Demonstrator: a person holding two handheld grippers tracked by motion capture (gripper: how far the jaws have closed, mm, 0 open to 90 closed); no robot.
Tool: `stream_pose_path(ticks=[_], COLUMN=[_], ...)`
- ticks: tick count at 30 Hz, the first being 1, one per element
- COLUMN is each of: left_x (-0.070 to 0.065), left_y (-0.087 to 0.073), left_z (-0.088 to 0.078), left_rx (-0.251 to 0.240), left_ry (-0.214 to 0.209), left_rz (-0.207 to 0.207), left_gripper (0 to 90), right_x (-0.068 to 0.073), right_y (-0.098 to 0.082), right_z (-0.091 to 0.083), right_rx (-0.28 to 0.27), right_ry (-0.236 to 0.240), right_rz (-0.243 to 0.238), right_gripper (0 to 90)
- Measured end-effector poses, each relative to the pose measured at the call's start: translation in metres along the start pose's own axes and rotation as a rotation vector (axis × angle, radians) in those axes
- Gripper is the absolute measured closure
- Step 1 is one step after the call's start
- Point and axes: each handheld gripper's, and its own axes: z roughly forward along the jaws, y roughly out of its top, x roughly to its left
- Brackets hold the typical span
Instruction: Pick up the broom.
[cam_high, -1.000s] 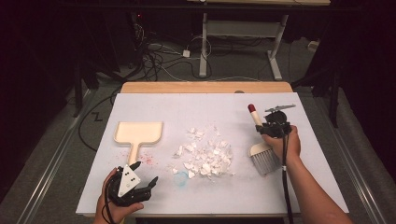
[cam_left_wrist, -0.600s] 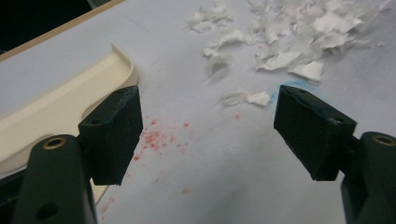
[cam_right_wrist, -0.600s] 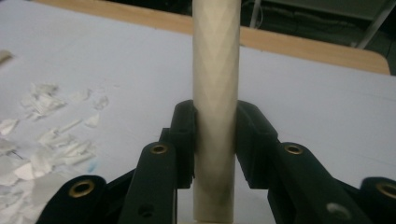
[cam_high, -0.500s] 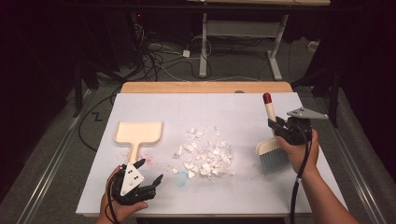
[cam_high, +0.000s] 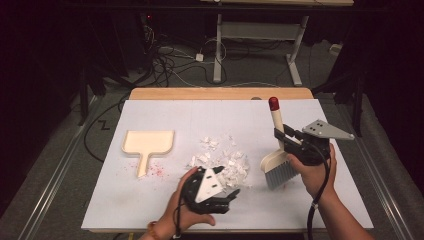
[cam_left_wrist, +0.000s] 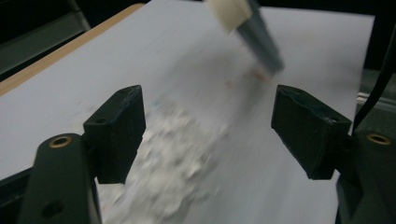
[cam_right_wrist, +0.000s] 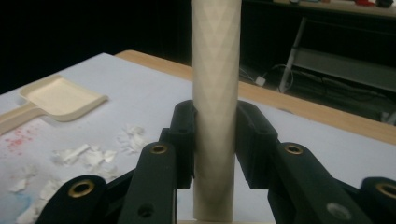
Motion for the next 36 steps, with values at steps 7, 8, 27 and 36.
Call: stream_pose_path(ticks=[7, 8, 27, 36], left_x=[-0.003, -0.001, 0.032, 0.034], left_y=[0.013, 0.013, -0.001, 0.006], left_z=[0.039, 0.041, 0.018, -0.004], left_rx=[-0.049, -0.062, -0.111, -0.067], left_ry=[-0.027, -0.034, -0.098, -0.151], left_rz=[-0.092, -0.118, -0.125, -0.038], left_gripper=[29.2, 31.5, 65.1, 65.4], right_x=[0.027, 0.03, 0.06, 0.058], right_y=[0.0, -0.001, -0.002, 0.002], right_z=[-0.003, -0.002, -0.014, -0.026], right_rx=[-0.019, -0.015, -0.066, -0.084], right_ry=[0.059, 0.069, 0.177, 0.273], right_rz=[-0.034, -0.04, -0.08, -0.131], right_gripper=[71.4, 71.5, 71.0, 64.5])
